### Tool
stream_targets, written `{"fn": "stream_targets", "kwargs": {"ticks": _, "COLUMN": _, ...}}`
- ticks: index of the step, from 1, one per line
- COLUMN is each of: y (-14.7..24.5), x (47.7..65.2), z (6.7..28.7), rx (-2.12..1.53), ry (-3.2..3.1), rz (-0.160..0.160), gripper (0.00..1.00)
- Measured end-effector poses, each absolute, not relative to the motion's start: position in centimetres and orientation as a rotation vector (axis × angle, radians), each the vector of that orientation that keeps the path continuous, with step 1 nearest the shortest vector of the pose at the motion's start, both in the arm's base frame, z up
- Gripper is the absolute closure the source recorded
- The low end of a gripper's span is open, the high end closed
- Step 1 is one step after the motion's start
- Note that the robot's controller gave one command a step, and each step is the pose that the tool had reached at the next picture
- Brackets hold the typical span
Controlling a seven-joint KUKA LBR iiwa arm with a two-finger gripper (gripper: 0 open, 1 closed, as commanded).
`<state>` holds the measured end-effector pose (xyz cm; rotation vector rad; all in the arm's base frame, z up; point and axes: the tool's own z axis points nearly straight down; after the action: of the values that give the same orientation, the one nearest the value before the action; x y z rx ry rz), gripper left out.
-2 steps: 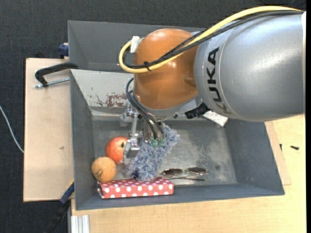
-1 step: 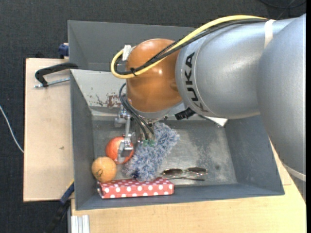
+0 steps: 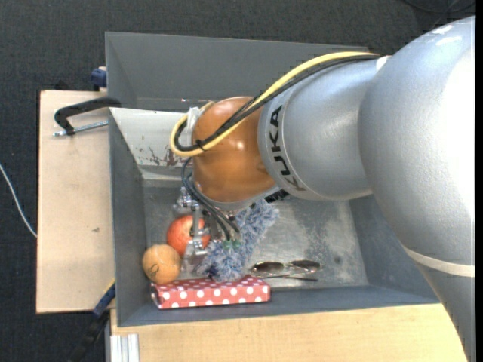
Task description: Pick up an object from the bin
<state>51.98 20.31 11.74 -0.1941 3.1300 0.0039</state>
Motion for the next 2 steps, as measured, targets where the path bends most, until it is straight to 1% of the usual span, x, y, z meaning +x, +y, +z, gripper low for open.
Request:
{"fn": "stream_targets", "kwargs": {"ticks": 1, "y": 19.3, "x": 51.4, "z": 9.3, "rx": -0.423, "ry": 3.113, "rz": 0.002, "gripper": 0.0}}
{"fn": "stream_targets", "kwargs": {"ticks": 2, "y": 19.8, "x": 51.3, "z": 7.8, "rx": -0.85, "ry": 3.001, "rz": 0.007, "gripper": 1.0}}
